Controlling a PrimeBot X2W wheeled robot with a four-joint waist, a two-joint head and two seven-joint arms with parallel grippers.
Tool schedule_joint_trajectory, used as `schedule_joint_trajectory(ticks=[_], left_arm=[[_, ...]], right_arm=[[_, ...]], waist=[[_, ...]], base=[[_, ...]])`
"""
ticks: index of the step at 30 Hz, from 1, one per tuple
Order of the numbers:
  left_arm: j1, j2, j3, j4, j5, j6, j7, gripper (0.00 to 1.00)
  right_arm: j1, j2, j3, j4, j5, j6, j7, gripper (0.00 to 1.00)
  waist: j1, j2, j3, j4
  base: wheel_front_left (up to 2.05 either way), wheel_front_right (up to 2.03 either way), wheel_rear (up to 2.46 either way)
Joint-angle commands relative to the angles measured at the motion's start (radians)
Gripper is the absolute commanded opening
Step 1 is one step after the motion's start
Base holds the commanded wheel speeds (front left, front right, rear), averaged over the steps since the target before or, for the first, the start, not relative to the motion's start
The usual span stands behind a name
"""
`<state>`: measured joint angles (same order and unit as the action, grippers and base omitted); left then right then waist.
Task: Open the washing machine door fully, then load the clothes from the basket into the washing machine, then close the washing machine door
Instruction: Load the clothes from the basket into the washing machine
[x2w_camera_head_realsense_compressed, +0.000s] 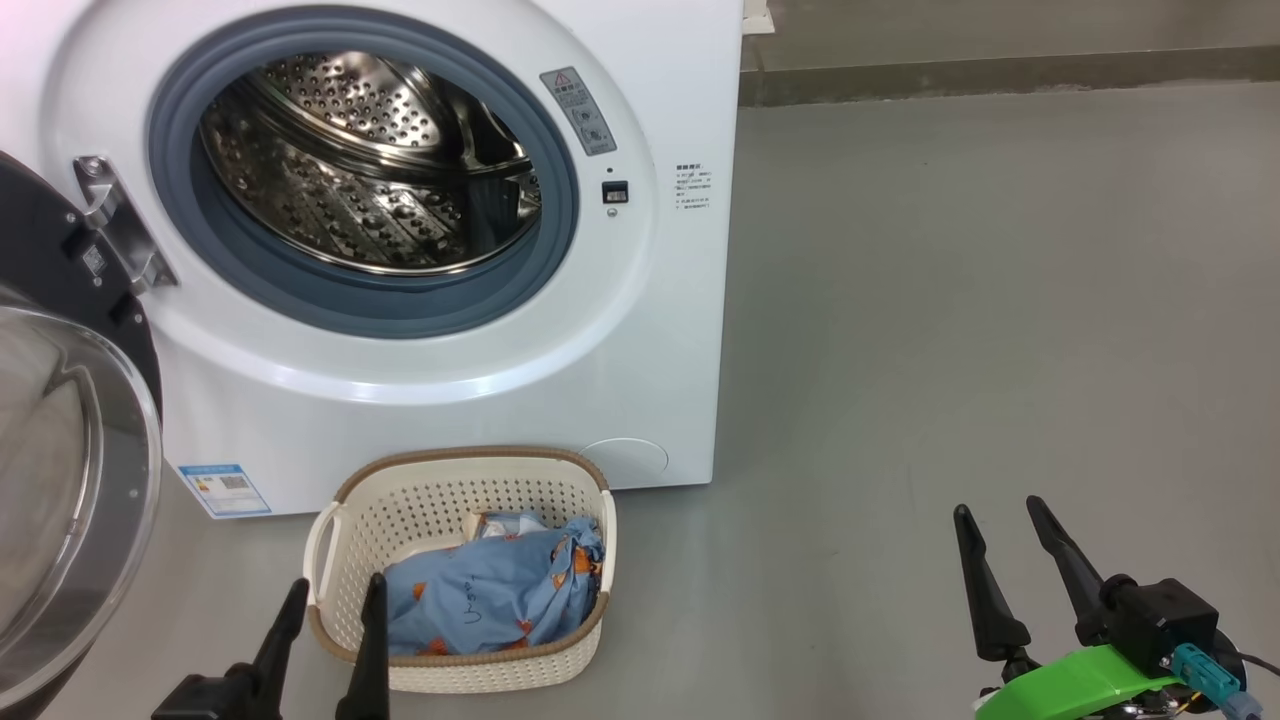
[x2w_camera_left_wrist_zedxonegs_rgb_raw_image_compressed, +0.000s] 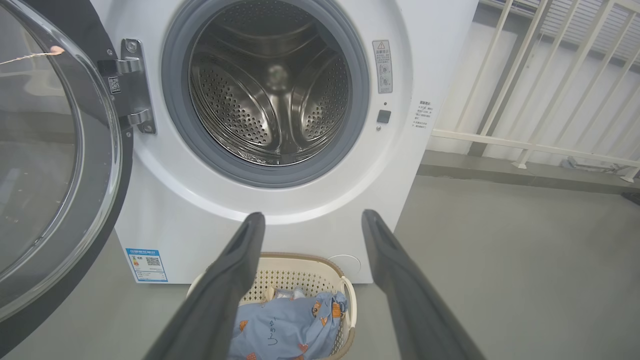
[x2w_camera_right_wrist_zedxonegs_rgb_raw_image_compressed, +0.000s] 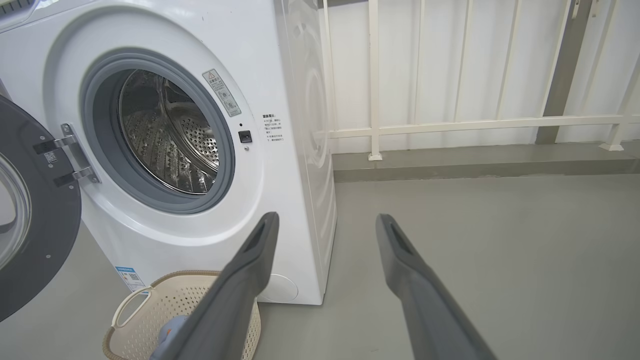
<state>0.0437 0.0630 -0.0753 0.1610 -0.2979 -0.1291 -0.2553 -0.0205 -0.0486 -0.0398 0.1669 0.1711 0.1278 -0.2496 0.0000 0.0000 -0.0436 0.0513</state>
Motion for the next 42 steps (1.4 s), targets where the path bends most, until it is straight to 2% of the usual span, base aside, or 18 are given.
schedule_joint_trajectory(ticks=[1,25,42], left_arm=[[-0.018,0.008,0.034,-0.024,0.003,-0.002,-0.006,1.00],[-0.023,0.009,0.040,-0.018,0.036,-0.002,-0.006,1.00],[-0.025,0.008,0.030,-0.005,0.011,-0.002,-0.006,1.00]], right_arm=[[-0.019,-0.002,0.029,-0.021,0.003,0.003,-0.012,1.00],[-0.021,-0.002,0.031,-0.011,0.009,0.003,-0.012,1.00],[-0.018,-0.002,0.038,-0.006,0.014,0.003,-0.012,1.00]], waist=[[0.0000,0.0000,0.000,0.000],[0.0000,0.0000,0.005,0.007],[0.0000,0.0000,0.001,0.011]], base=[[0.00,0.00,0.00],[0.00,0.00,0.00],[0.00,0.00,0.00]])
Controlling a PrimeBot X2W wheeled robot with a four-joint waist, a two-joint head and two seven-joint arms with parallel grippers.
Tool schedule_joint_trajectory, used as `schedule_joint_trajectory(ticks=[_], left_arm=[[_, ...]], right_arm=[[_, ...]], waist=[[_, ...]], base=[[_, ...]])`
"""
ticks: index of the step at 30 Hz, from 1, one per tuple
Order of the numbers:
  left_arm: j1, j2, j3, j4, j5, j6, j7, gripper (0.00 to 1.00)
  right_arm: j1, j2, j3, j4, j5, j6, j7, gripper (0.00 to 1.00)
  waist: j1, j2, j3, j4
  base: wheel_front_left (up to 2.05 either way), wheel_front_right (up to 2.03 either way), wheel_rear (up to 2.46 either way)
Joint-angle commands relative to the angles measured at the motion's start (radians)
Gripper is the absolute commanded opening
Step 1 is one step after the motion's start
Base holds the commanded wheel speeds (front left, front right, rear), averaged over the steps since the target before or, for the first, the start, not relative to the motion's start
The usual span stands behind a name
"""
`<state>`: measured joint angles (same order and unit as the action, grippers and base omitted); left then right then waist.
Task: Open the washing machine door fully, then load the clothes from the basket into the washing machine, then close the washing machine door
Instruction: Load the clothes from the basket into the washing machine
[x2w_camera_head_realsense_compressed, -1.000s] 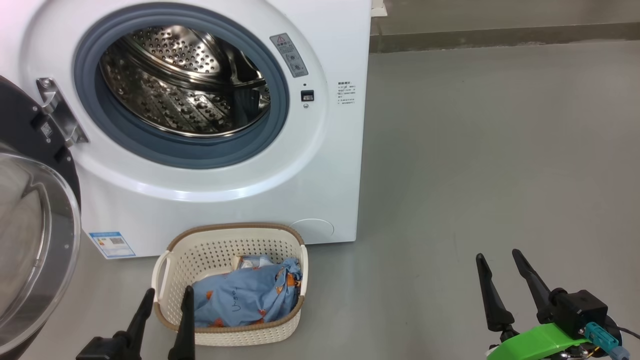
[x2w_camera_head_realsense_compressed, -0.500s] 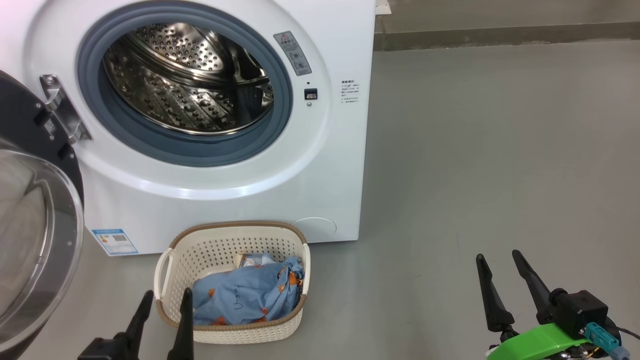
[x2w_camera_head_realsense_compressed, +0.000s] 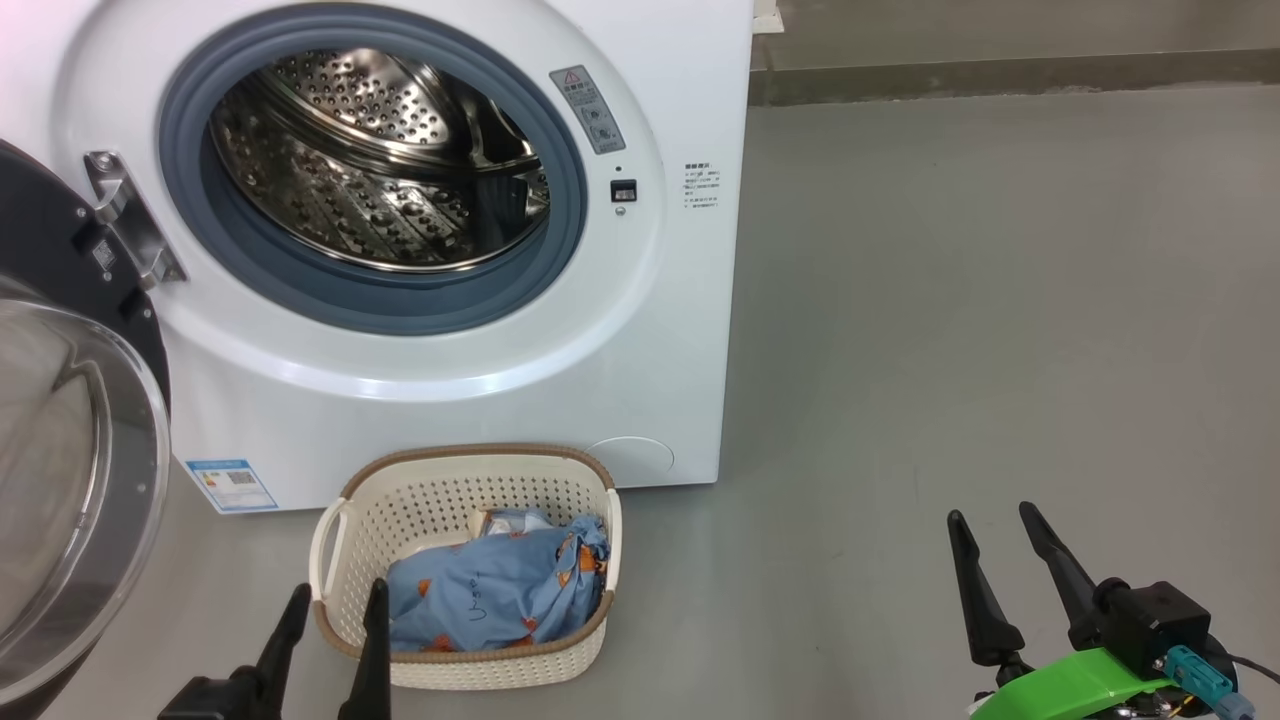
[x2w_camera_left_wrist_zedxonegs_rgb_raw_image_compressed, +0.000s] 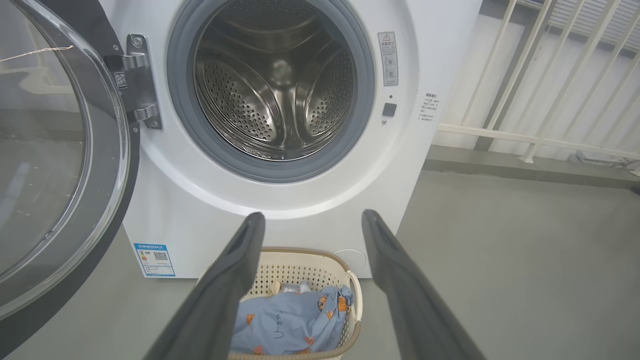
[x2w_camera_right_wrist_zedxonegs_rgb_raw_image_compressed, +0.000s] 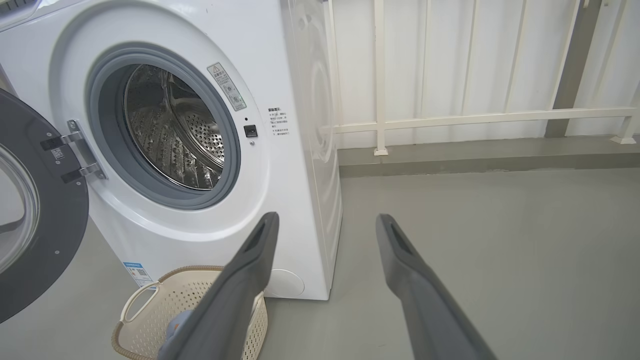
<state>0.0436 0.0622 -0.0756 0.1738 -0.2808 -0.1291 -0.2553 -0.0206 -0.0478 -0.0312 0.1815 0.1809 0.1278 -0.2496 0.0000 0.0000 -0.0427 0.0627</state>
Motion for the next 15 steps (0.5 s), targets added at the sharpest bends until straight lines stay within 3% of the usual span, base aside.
schedule_joint_trajectory(ticks=[1,8,15], left_arm=[[-0.025,0.009,0.030,-0.018,-0.010,-0.002,-0.006,1.00],[-0.029,0.013,0.018,-0.008,-0.071,-0.002,-0.006,1.00],[-0.031,0.014,0.029,-0.010,-0.072,-0.002,-0.006,1.00]], right_arm=[[-0.018,-0.002,0.030,-0.021,0.005,0.003,-0.012,1.00],[-0.018,-0.002,0.033,-0.016,0.005,0.003,-0.012,1.00],[-0.016,-0.002,0.030,-0.014,0.001,0.003,-0.012,1.00]], waist=[[0.0000,0.0000,0.000,0.000],[0.0000,0.0000,0.004,0.002],[0.0000,0.0000,0.007,0.007]], base=[[0.00,0.00,0.00],[0.27,-0.27,0.00],[1.19,-1.21,0.02]])
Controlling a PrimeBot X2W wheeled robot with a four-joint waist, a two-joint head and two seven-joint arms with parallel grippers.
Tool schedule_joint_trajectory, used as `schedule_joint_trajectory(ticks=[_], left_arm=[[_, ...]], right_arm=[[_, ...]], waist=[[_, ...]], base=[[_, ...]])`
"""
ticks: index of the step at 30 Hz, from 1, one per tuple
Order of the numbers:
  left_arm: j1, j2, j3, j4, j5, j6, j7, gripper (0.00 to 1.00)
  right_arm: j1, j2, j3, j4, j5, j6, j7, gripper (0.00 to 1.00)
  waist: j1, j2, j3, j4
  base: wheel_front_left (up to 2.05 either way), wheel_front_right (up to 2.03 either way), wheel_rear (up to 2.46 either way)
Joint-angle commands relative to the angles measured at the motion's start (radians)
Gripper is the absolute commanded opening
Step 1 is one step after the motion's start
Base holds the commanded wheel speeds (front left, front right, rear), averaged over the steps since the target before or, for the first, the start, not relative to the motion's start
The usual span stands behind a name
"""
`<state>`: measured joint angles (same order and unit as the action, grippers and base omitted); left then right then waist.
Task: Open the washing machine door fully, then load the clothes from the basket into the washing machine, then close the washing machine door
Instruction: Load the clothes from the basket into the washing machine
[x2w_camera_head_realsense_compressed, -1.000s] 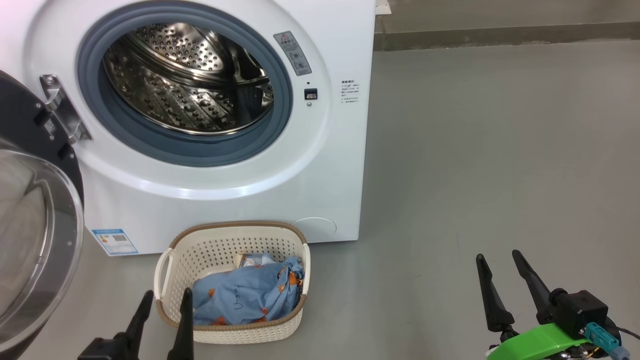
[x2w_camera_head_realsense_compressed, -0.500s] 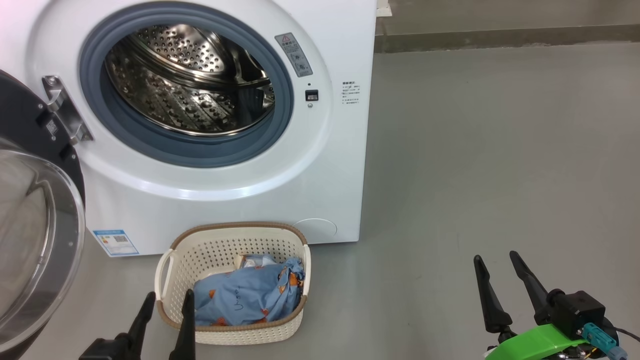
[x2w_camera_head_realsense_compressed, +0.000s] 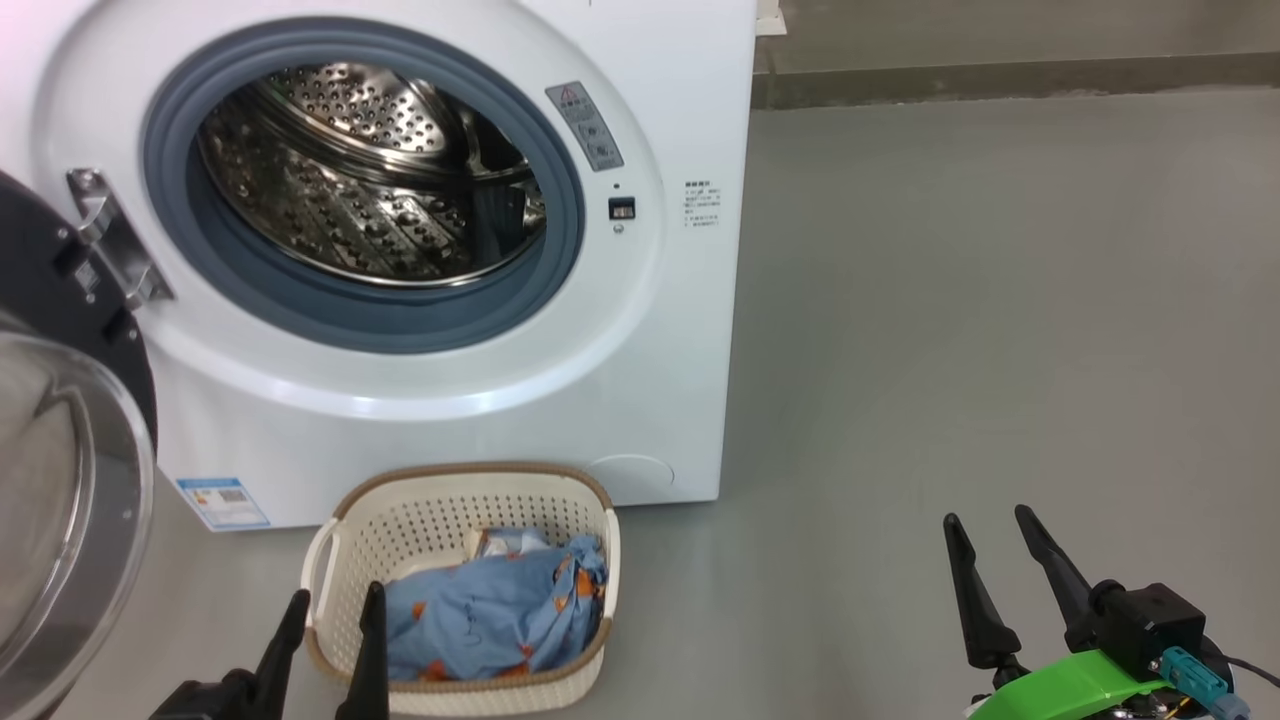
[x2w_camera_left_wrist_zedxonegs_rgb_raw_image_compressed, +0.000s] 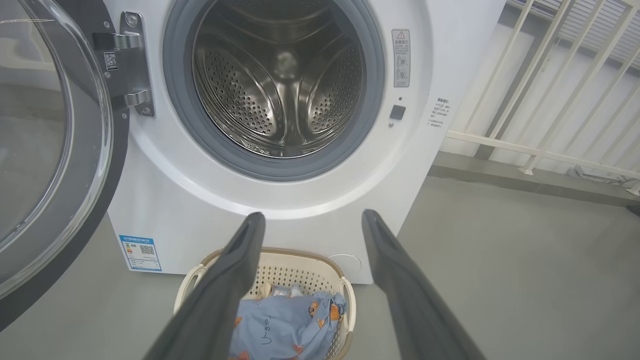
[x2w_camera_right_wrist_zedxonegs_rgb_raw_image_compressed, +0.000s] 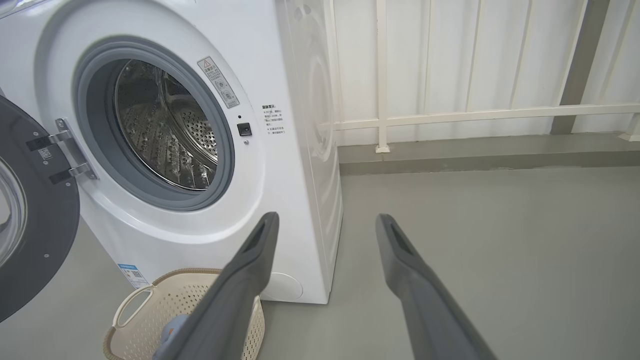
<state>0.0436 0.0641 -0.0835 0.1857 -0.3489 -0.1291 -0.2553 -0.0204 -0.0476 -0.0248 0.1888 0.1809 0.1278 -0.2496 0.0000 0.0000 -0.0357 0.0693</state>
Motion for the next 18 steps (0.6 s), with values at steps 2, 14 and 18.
schedule_joint_trajectory(ticks=[2,14,18], left_arm=[[-0.031,0.011,0.041,-0.020,0.000,-0.002,-0.006,1.00],[-0.031,0.001,0.046,-0.018,0.066,-0.002,-0.006,1.00],[-0.028,-0.001,0.041,-0.015,0.069,-0.002,-0.006,1.00]], right_arm=[[-0.016,-0.003,0.025,-0.020,-0.001,0.003,-0.012,1.00],[-0.017,-0.003,0.037,-0.010,-0.011,0.003,-0.012,1.00],[-0.017,-0.003,0.040,-0.007,-0.011,0.003,-0.012,1.00]], waist=[[0.0000,0.0000,0.001,0.003],[0.0000,0.0000,-0.005,0.017],[0.0000,0.0000,-0.008,0.018]], base=[[1.67,-1.96,0.29],[1.27,-1.42,0.15],[0.16,-0.16,0.00]])
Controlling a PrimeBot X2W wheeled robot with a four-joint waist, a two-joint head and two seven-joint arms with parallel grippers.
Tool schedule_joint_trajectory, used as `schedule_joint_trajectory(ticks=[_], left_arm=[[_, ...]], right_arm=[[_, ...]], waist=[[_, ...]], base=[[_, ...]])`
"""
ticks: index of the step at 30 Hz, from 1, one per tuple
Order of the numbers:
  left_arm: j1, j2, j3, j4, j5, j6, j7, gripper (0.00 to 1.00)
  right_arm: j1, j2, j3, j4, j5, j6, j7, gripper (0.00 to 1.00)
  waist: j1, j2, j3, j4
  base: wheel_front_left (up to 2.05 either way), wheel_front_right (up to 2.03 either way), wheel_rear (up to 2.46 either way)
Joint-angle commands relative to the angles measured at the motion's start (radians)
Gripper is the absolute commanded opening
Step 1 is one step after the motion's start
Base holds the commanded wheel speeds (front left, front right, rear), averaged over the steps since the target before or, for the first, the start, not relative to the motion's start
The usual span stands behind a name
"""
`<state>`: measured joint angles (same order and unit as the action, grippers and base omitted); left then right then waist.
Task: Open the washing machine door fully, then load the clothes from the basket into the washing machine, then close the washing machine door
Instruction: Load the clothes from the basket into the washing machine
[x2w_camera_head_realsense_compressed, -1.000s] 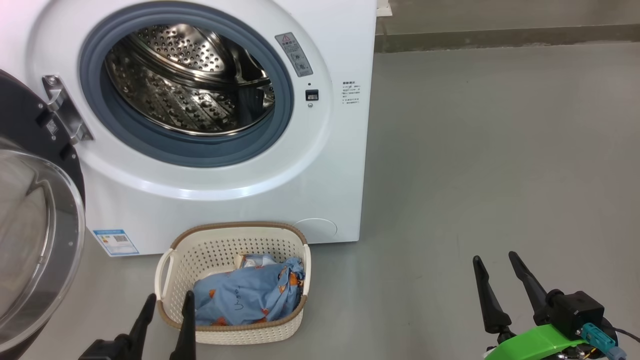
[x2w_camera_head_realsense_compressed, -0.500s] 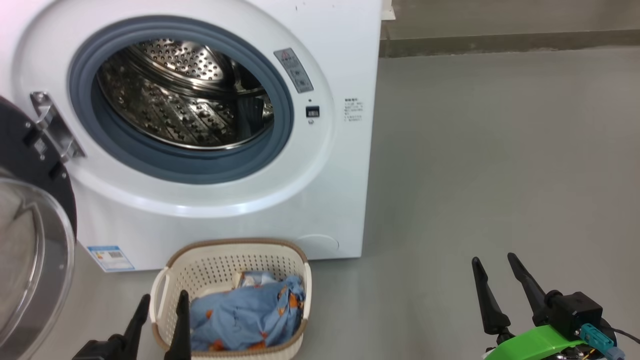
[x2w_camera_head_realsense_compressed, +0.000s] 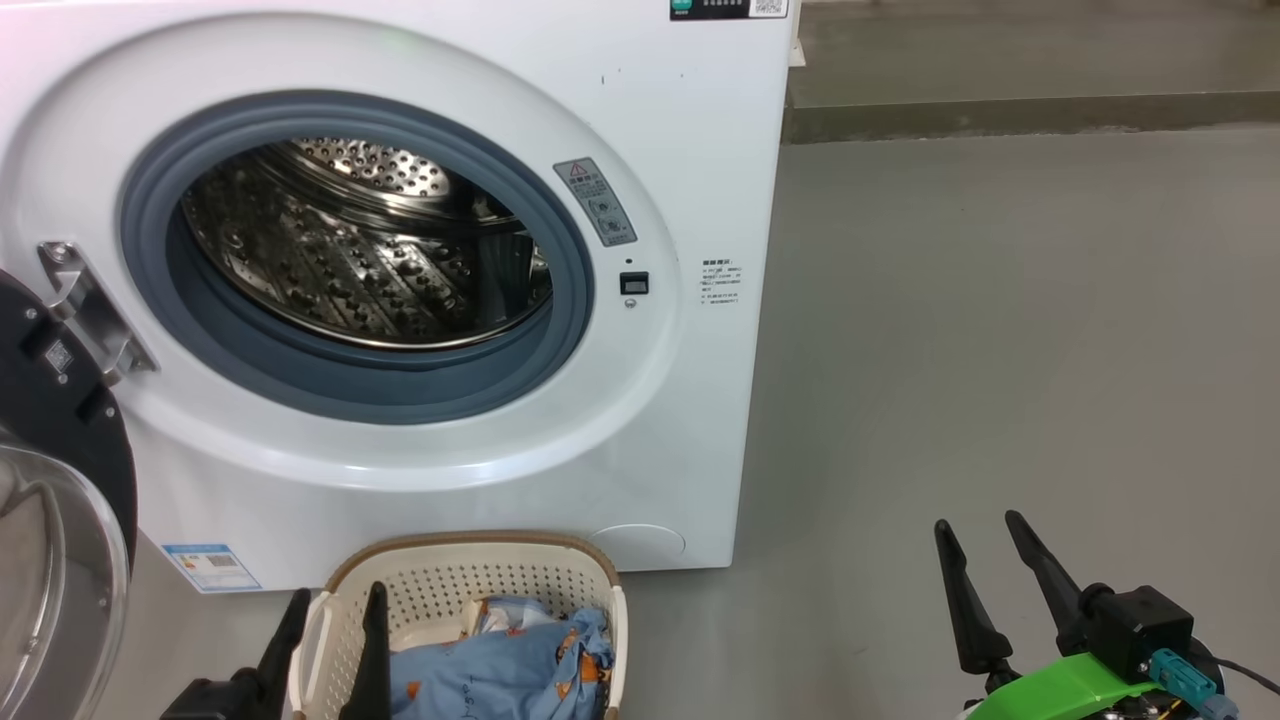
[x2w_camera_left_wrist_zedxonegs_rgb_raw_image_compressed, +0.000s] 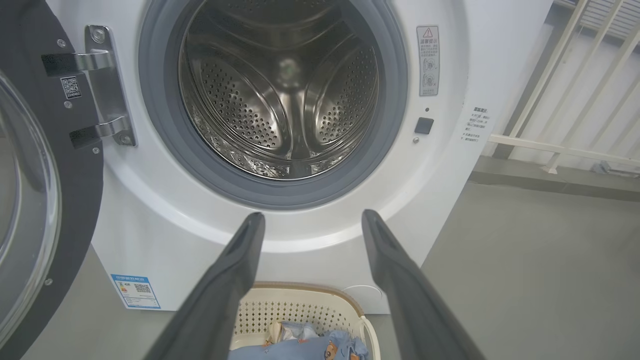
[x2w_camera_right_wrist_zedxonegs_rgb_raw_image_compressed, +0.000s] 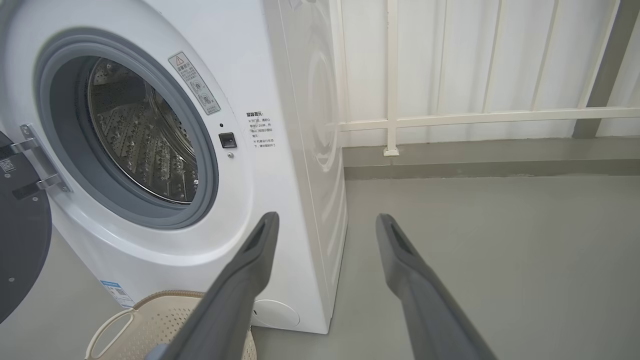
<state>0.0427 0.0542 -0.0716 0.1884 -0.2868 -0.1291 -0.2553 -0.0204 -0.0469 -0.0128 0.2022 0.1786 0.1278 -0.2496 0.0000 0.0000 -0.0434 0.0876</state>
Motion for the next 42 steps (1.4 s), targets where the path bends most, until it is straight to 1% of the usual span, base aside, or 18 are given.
schedule_joint_trajectory(ticks=[1,32,37,42], left_arm=[[-0.027,0.009,0.029,-0.018,0.007,-0.002,-0.006,1.00],[-0.031,0.011,0.017,-0.001,0.007,-0.002,-0.006,1.00],[-0.030,0.010,0.013,0.026,0.011,-0.002,-0.006,1.00],[-0.057,0.009,0.001,0.076,0.008,-0.002,-0.006,1.00]], right_arm=[[-0.017,-0.003,0.029,-0.020,-0.009,0.003,-0.012,1.00],[-0.024,-0.003,0.027,-0.021,-0.005,0.003,-0.012,1.00],[-0.023,-0.003,0.025,-0.018,-0.012,0.003,-0.012,1.00],[-0.038,-0.003,0.020,-0.025,-0.024,0.003,-0.012,1.00]], waist=[[0.0000,0.0000,-0.001,0.000],[0.0000,0.0000,0.010,-0.001],[0.0000,0.0000,0.036,-0.009],[0.0000,0.0000,0.107,-0.023]], base=[[0.00,0.00,0.00],[0.00,0.00,0.00],[0.00,0.00,0.00],[0.00,0.00,0.00]])
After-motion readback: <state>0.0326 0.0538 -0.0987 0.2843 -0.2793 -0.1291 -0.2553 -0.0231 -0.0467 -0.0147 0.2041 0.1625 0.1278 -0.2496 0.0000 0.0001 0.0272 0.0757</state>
